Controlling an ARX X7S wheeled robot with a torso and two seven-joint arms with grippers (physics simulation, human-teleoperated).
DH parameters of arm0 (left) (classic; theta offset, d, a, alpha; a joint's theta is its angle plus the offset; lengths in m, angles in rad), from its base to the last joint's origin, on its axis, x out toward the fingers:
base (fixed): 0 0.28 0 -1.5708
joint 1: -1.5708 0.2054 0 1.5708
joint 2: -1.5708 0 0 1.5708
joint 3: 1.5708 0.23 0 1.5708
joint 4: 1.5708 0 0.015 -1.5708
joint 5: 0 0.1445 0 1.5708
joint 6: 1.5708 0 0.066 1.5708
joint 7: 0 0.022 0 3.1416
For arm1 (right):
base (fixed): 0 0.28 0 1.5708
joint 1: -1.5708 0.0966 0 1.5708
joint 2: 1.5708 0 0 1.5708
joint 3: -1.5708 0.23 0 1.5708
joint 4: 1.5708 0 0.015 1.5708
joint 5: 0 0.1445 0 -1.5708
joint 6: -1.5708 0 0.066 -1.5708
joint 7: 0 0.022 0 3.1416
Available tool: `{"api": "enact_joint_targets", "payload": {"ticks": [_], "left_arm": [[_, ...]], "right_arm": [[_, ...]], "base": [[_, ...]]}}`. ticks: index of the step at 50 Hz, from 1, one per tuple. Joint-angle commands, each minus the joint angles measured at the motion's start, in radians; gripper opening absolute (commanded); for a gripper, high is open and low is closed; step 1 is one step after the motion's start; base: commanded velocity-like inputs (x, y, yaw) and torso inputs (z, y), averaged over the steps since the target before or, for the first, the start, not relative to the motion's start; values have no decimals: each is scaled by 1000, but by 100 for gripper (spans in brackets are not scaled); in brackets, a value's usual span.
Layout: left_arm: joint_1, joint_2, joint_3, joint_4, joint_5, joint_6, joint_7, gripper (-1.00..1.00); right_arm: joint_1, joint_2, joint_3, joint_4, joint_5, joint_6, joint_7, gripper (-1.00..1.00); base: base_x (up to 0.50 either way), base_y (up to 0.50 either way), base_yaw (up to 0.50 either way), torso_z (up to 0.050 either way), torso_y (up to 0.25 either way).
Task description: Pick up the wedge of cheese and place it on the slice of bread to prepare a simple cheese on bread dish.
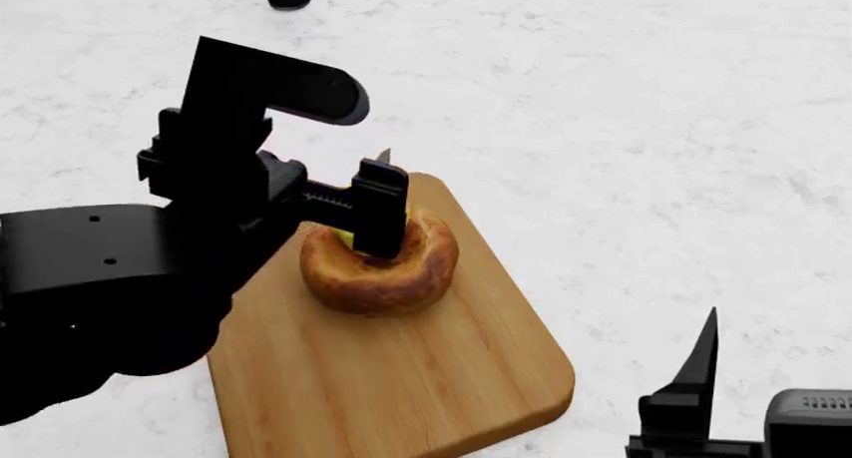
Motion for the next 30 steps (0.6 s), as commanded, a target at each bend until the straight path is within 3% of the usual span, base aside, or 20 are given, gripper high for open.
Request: {"api": "enact_joint_targets", "payload": {"ticks": [1,15,25,30], "left_arm": [[-17,-95,-3,160,-17,5,-123,100],[-37,-224,-17,319,-50,-32,-288,100],[-62,-257,-21,370,-77,-63,-357,100],[-71,-312,-27,431,-111,-83,-407,100]], "right_arm": [[-6,-1,0,9,-1,-17,1,100],[-6,4,-1,-13,3,6,5,100],[-4,6,1,-23,8,20,8,100],[-1,8,1,-27,11,28,8,100]], "base": [[0,0,0,0,0],[0,0,0,0,0],[0,0,0,0,0],[0,0,0,0,0]]}}
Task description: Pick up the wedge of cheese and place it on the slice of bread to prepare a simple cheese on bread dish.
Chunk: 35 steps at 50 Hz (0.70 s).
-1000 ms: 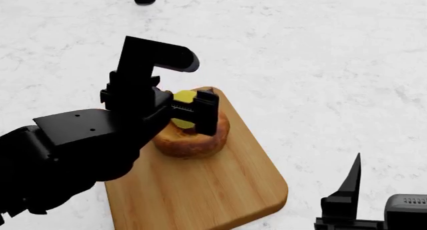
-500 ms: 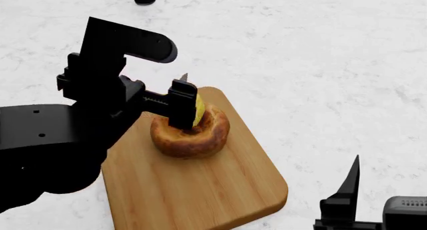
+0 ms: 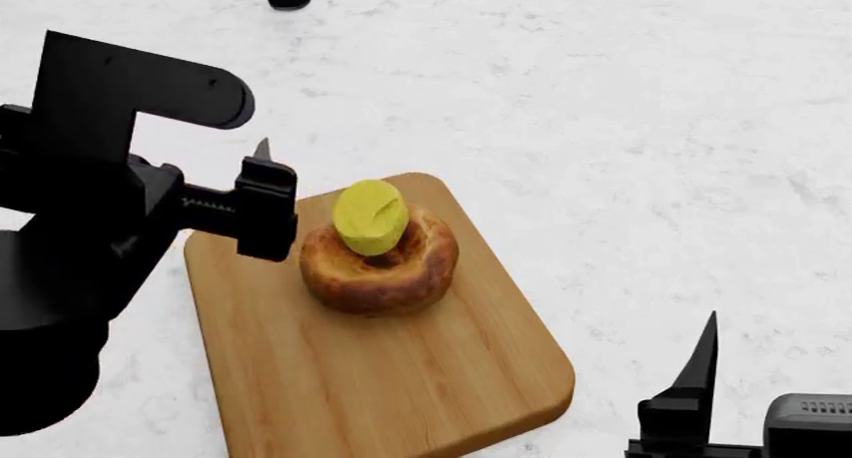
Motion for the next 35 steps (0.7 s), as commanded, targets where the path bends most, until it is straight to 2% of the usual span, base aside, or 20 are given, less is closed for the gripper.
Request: {"api": "enact_joint_targets", "payload": {"ticks": [1,11,16,35], "left_arm": [[-24,-89,-7,99,-47,-2,-90,100],[-42,-127,-19,152,-89,-19,-148,100],[-59,-184,-31,232,-133,-32,-229,100],[-57,-183,-34,233,-133,-34,-229,100]], "right_arm": [[7,3,3,-17,7,22,-1,100],[1,6,-2,0,4,3,-1,100],[0,10,-8,7,-2,0,3,100],[0,13,-9,8,2,0,7,100]], "base": [[0,0,0,0,0],[0,0,0,0,0],[0,0,0,0,0],[0,0,0,0,0]]}}
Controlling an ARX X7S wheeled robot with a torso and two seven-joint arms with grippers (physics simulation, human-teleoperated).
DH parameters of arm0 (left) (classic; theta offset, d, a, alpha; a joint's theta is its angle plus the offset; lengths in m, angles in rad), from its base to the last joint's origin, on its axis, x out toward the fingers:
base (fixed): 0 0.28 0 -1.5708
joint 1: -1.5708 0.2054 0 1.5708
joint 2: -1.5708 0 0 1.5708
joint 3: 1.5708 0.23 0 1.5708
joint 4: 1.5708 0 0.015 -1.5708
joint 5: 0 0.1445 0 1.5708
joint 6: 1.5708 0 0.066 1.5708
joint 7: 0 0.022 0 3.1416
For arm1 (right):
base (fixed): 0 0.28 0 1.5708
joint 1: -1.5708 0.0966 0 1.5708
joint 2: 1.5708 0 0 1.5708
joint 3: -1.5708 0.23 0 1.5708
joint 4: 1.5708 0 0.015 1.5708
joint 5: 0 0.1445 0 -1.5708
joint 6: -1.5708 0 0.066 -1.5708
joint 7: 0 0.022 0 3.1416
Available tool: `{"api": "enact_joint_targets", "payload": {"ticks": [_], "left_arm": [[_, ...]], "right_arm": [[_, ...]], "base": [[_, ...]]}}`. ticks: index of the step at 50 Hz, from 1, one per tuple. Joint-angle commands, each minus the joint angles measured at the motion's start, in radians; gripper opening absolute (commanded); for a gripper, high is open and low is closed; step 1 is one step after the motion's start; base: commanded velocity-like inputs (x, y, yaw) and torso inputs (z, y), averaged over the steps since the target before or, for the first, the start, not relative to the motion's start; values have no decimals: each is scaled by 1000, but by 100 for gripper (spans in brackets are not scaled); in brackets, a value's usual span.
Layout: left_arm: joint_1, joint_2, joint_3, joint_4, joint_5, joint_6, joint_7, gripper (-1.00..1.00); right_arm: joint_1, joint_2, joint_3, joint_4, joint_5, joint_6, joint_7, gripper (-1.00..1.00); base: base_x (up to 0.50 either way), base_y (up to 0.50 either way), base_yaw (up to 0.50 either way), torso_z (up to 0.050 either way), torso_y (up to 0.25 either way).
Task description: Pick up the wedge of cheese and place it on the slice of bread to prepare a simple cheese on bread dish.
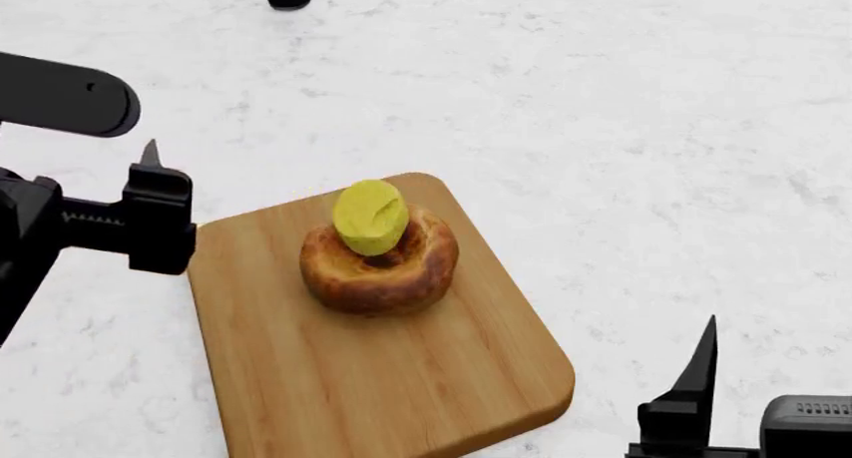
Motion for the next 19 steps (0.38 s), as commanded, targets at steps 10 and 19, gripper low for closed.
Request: {"api": "enact_joint_targets", "payload": {"ticks": [10,19], "left_arm": [[-7,-53,-11,64,-51,27,-23,100],[-5,-106,-28,131,-85,41,-55,100]], "right_arm": [[-9,-3,12,13,13,-21,-4,100],[-19,4,30,22,17,-37,-6,100]], "base": [[0,0,0,0,0],[0,0,0,0,0]]}}
